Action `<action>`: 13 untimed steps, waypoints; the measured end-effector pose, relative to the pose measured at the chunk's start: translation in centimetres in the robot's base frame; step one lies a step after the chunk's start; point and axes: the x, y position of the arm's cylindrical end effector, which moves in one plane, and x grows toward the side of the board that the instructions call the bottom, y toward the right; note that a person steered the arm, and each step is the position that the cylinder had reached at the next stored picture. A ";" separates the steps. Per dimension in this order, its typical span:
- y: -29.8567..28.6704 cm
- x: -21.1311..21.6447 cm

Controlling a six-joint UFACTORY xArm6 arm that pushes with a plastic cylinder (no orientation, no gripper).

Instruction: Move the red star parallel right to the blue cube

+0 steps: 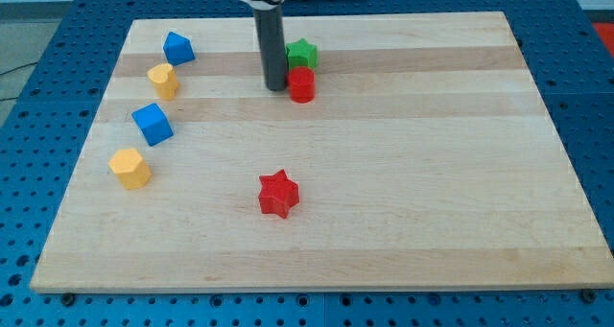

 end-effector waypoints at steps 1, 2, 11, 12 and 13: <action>3.9 2.1; 10.3 4.3; 1.5 15.7; -0.1 10.3; -0.4 8.0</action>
